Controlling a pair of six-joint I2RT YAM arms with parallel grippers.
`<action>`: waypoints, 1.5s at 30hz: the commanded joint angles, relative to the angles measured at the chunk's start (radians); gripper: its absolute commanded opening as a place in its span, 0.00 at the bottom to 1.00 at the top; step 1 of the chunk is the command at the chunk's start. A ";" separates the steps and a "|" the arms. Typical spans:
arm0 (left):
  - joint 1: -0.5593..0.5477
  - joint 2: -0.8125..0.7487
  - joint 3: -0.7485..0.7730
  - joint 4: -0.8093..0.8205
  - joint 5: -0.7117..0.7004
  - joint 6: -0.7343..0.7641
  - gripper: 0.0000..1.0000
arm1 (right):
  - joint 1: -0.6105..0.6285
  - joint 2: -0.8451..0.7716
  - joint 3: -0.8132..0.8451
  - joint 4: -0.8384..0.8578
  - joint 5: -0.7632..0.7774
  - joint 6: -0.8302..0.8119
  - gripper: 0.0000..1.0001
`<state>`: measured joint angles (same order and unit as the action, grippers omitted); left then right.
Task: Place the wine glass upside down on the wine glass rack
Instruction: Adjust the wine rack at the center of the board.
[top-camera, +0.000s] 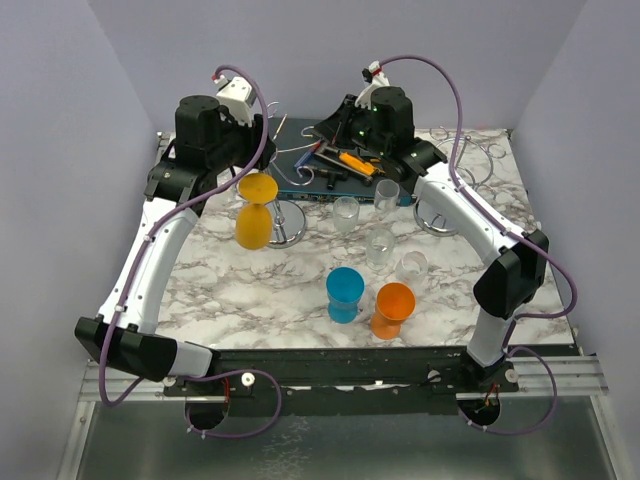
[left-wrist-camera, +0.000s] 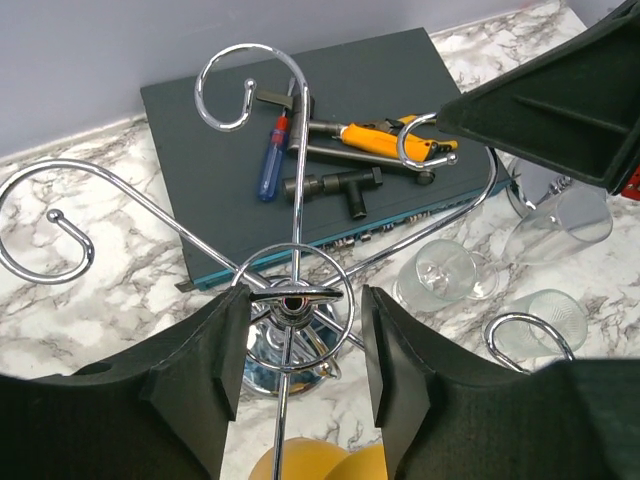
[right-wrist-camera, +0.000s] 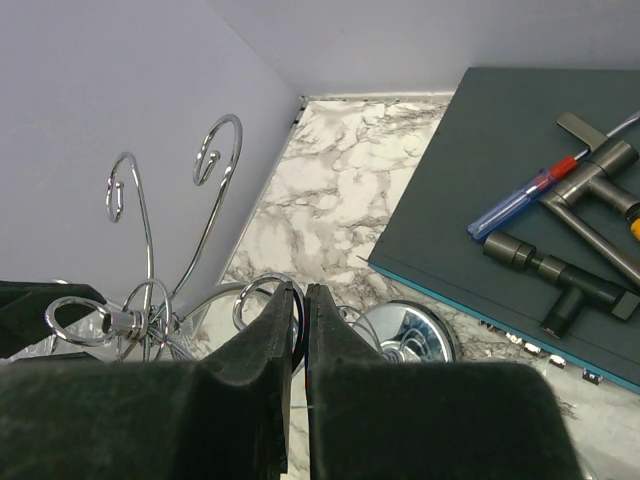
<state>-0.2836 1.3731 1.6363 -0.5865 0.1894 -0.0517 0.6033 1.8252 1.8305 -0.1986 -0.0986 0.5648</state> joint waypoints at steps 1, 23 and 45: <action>-0.005 -0.006 -0.015 -0.014 -0.011 -0.016 0.51 | 0.035 0.066 -0.061 -0.201 -0.057 -0.042 0.01; -0.005 0.121 0.086 0.084 -0.025 0.023 0.15 | 0.051 -0.007 -0.182 -0.148 -0.157 0.019 0.01; -0.005 0.115 0.082 0.088 -0.090 0.099 0.00 | 0.159 -0.125 -0.304 -0.186 -0.217 0.086 0.01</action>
<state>-0.2844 1.4643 1.6943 -0.5797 0.1204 0.0238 0.6571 1.6535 1.6085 -0.1467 -0.0940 0.6510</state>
